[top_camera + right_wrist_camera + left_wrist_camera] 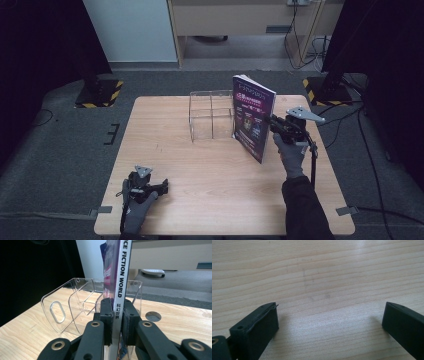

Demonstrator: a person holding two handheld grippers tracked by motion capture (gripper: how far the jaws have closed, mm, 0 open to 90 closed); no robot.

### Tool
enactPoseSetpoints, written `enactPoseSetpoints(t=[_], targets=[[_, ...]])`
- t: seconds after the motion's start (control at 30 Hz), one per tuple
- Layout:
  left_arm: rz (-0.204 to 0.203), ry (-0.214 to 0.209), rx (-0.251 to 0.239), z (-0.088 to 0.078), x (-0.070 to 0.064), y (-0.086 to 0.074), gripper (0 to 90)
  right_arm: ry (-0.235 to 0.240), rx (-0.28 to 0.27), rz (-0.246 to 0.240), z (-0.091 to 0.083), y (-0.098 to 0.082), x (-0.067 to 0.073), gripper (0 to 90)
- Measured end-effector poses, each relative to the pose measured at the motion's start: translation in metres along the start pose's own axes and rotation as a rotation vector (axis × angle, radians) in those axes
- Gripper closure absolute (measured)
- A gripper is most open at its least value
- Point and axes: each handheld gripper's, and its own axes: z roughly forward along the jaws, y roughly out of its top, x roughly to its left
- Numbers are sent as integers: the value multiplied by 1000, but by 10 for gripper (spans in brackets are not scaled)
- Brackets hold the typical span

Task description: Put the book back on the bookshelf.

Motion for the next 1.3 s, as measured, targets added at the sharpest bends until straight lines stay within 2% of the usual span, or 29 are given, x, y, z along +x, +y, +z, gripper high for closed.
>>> enactPoseSetpoints(t=[0.3, 0.6, 0.77, 0.83, 0.9, 1.0, 1.13, 1.3], targets=[[0, 0, 0, 0, 0, 0, 0, 11, 1, 4, -5, 1, -3, 821], [-1, -1, 0, 0, 0, 0, 0, 12, 30, 10, -6, 3, -5, 790], [-1, -1, 0, 0, 0, 0, 0, 8, 24, 13, -7, 4, -6, 759], [-1, -1, 0, 0, 0, 0, 0, 11, 23, 17, -8, 4, -7, 767], [0, 0, 1, 0, 0, 0, 0, 12, 28, 14, -9, 4, -7, 818], [0, -1, 1, 0, 0, 0, 0, 17, 35, 22, -10, 2, -9, 825], [1, -1, 1, 0, 0, 0, 0, 27, 28, 25, -13, 2, -9, 827], [1, -1, 1, 0, 0, 0, 0, 28, -14, 16, -15, 6, -6, 828]])
